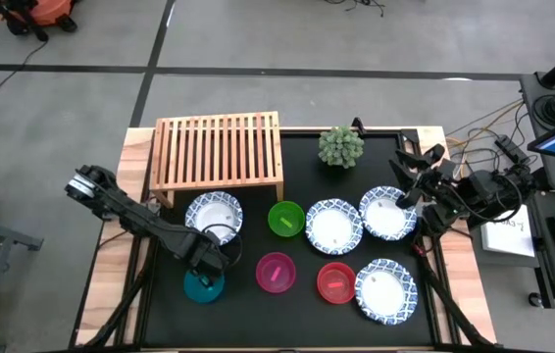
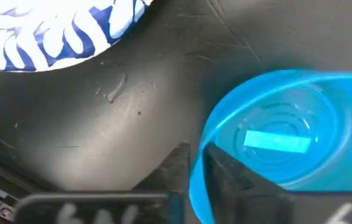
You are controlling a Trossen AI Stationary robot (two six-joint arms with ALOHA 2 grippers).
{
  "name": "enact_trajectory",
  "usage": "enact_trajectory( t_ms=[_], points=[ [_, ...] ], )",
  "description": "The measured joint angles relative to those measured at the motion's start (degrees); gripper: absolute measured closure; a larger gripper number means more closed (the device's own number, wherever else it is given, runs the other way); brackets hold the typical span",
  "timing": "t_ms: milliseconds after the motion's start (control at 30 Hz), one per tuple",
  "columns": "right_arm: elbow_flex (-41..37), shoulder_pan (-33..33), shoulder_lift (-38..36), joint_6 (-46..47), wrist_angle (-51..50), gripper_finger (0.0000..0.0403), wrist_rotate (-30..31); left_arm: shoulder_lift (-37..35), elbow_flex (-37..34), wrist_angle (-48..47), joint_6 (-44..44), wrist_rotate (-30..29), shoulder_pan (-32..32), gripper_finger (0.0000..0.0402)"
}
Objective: Place and stack bowls onto a shelf
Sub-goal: Put the blue bowl on the shelf
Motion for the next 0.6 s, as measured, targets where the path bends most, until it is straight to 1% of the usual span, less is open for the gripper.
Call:
enact_trajectory(
  t_ms=[100, 200, 267, 400, 500, 600],
  points=[
    [0.0, 0.0, 0.0, 0.0, -0.2, 0.0255, 0.0, -0.3, 0.8, -0.2, 0.6, 0.3, -0.1, 0.0393],
    [0.0, 0.0, 0.0, 0.0, -0.8, 0.0255, 0.0, -0.8, 3.6, -0.7, 3.1, 1.2, -0.1, 0.04],
    [0.0, 0.0, 0.0, 0.0, -1.0, 0.0255, 0.0, -1.1, 6.7, -1.9, 6.7, 1.5, -0.1, 0.04],
    [0.0, 0.0, 0.0, 0.0, -1.0, 0.0255, 0.0, -1.8, 15.3, -2.9, 17.3, 1.2, 0.0, 0.0401],
    [0.0, 0.0, 0.0, 0.0, -1.0, 0.0255, 0.0, -1.9, 22.8, -5.4, 24.9, -3.4, 1.4, 0.0401],
    [0.0, 0.0, 0.0, 0.0, -1.0, 0.0255, 0.0, -1.9, 30.6, -11.5, 29.8, -11.7, 4.6, 0.0401]
  ],
)
